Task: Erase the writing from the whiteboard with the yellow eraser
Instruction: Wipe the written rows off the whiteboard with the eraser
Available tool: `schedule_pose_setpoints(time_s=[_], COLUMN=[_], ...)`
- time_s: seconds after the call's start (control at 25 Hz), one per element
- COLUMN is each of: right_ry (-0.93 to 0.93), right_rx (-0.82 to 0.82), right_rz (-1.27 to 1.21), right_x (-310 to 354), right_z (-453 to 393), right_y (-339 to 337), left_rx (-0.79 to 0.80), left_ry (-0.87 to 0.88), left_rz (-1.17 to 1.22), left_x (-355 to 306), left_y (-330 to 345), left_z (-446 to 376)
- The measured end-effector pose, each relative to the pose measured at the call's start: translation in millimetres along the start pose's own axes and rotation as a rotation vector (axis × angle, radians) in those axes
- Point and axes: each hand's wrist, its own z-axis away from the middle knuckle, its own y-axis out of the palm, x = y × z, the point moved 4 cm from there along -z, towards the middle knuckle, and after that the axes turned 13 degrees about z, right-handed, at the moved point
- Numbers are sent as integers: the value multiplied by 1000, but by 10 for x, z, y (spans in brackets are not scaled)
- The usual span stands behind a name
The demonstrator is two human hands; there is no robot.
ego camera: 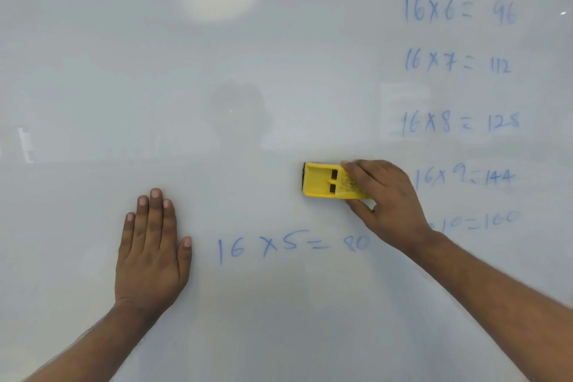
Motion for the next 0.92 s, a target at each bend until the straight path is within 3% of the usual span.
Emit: schedule_pose_setpoints(time_s=[0.28, 0.52, 0.8, 0.92], right_ry=[-127, 30, -255, -262], right_rx=[108, 58, 145, 181], right_rz=[50, 8, 58, 77], right_x=[-45, 59, 280, 72], right_z=[631, 424, 867, 949], right_y=[53, 90, 201, 163], left_rx=[-8, -19, -20, -21], left_ry=[-18, -15, -15, -15], left_rz=[19, 20, 24, 27], left_x=[-9, -22, -23, -15], left_y=[5, 14, 22, 26], left_z=[44, 62, 92, 104])
